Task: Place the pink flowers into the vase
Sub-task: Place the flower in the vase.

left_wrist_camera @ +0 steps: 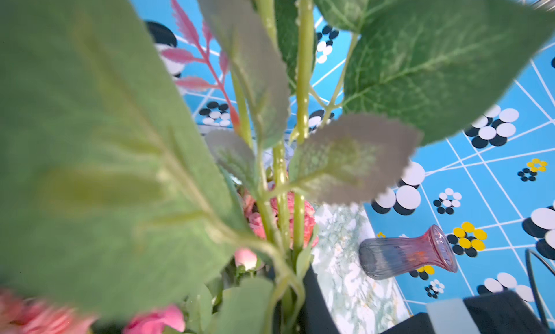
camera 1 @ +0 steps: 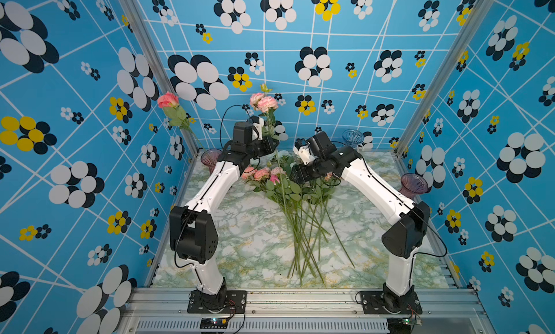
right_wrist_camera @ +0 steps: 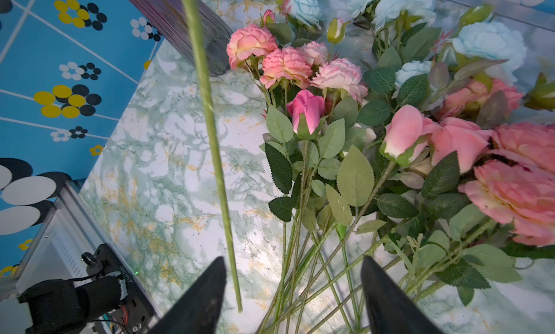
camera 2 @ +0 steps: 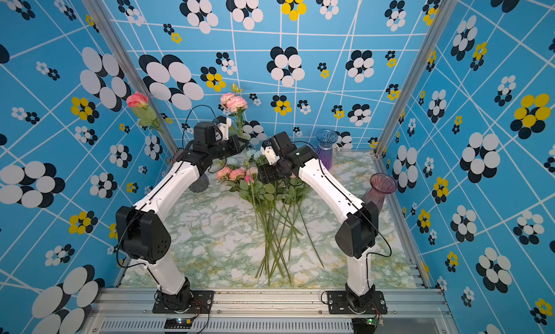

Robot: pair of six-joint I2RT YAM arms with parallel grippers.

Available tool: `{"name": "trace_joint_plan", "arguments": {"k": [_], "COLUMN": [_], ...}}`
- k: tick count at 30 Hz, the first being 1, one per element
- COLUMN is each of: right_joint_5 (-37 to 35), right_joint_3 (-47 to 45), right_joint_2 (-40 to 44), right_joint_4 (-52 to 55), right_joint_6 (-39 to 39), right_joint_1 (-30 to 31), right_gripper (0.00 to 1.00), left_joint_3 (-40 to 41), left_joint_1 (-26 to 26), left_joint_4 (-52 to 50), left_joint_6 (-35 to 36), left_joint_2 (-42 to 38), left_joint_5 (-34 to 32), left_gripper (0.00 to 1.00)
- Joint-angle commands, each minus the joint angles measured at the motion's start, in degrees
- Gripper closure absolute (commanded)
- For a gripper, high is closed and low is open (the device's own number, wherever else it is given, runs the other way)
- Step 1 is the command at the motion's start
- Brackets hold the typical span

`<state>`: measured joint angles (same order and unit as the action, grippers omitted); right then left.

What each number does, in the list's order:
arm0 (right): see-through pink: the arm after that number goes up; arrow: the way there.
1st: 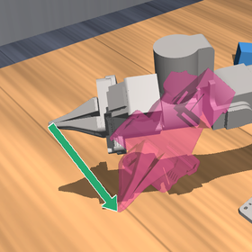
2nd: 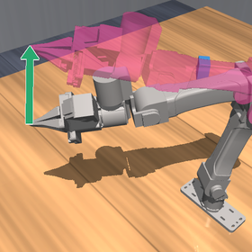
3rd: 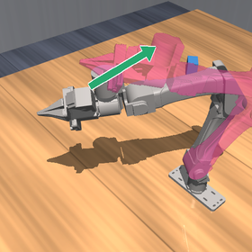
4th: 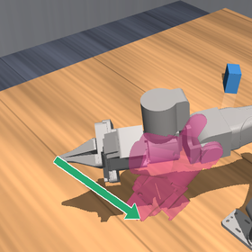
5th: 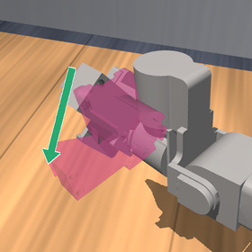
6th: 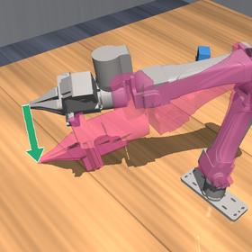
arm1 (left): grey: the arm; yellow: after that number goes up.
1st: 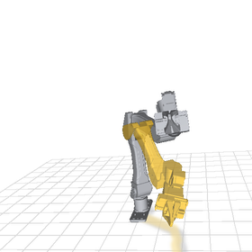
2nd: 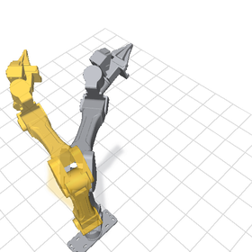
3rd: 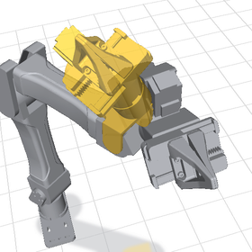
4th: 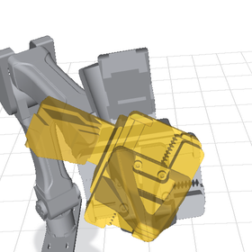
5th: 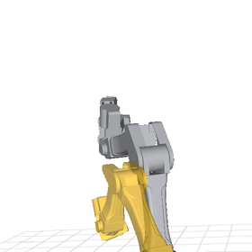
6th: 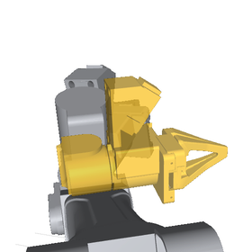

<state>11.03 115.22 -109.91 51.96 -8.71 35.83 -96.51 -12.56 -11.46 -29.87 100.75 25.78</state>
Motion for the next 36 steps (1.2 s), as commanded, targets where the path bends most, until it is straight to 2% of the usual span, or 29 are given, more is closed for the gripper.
{"name": "trace_joint_plan", "arguments": {"k": [1,4,8,14,17,20,25,36], "right_joint_5": [-1.2,-1.15,-0.16,0.83,1.17,1.28,1.79,1.78], "right_joint_3": [-2.08,-3.58,-5.84,-7.86,-8.2,-8.55,-9.46,-10.97], "right_joint_2": [4.19,4.61,5.2,5.58,5.47,5.48,5.74,6.1], "right_joint_4": [-0.73,-1.29,-2.62,-3.66,-3.84,-4.05,-4.79,-5.2], "right_joint_6": [0.01,-0.22,-0.72,-1.23,-1.44,-1.53,-1.95,-2.38], "right_joint_1": [-0.59,-0.59,-0.59,-0.59,-0.6,-0.63,-0.59,-0.62], "right_gripper": [0.11,0.01,0.01,0.01,0.01,0.01,0.01,0.01], "left_joint_3": [-5.97,-9.66,-13.64,-15.98,-17.77,-16.44,-9.0,3.09], "left_joint_1": [3.34,6.61,10.39,16.37,18.59,20.43,22.25,23.65], "left_joint_4": [-4.15,-4.44,-3.63,3.05,3.78,6.84,16.94,30.45], "left_joint_6": [6.97,9.52,15.81,19.32,19.99,20.17,23.21,21.43], "left_joint_2": [-5.09,-7.31,-10.47,-14.21,-14.44,-15.21,-16.84,-14.27], "left_joint_5": [-2.89,-4.77,-11.65,-18.62,-19.72,-20.61,-23.66,-23.83], "left_gripper": [1.0,1.0,1.0,1.0,1.0,1.0,1.0,1.0]}}
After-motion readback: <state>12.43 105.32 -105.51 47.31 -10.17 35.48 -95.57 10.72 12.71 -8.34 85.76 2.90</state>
